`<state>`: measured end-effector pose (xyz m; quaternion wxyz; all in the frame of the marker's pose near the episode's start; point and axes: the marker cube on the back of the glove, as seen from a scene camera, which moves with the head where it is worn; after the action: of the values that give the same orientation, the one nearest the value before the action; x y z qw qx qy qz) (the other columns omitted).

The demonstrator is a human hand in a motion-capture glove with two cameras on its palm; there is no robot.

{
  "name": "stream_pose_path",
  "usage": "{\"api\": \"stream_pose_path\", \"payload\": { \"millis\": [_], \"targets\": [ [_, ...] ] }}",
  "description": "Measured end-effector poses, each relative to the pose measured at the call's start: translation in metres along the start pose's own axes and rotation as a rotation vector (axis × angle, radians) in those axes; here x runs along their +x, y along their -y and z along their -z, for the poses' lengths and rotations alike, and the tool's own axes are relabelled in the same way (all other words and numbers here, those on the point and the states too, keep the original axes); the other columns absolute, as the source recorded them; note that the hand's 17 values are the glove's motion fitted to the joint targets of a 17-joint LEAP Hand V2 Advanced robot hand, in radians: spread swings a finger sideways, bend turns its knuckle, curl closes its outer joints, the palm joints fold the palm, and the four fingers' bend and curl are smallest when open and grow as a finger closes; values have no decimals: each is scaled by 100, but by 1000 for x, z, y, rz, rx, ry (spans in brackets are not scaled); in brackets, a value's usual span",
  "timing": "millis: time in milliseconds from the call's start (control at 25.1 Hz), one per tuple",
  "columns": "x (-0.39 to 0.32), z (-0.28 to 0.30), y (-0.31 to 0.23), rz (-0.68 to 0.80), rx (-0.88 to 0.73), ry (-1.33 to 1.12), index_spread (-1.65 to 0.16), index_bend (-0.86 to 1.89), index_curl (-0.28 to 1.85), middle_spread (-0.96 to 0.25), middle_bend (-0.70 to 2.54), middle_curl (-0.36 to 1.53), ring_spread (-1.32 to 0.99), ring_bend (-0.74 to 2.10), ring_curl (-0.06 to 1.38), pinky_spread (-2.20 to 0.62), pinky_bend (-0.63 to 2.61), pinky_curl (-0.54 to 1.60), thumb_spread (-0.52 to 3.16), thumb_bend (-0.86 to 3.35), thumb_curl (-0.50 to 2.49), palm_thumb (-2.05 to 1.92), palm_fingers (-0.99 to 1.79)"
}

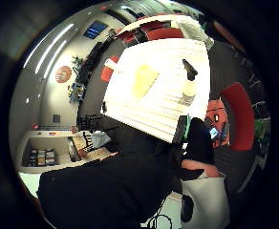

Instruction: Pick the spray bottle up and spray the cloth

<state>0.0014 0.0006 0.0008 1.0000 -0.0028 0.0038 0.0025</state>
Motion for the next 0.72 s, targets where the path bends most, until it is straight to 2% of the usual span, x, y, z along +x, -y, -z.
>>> {"api": "stream_pose_path", "payload": {
  "millis": [319, 717],
  "targets": [
    [0, 0, 0, -4, -4, 0, -27, 13, 14, 3, 19, 14, 5, 46, 21, 10, 56, 25, 71, 38, 21, 63, 57],
    [1, -2, 3, -7, -3, -1, -32, 13, 18, 4, 19, 21, 6, 47, 26, 11, 57, 31, 94, 33, 30, 65, 53]
  ]
}}
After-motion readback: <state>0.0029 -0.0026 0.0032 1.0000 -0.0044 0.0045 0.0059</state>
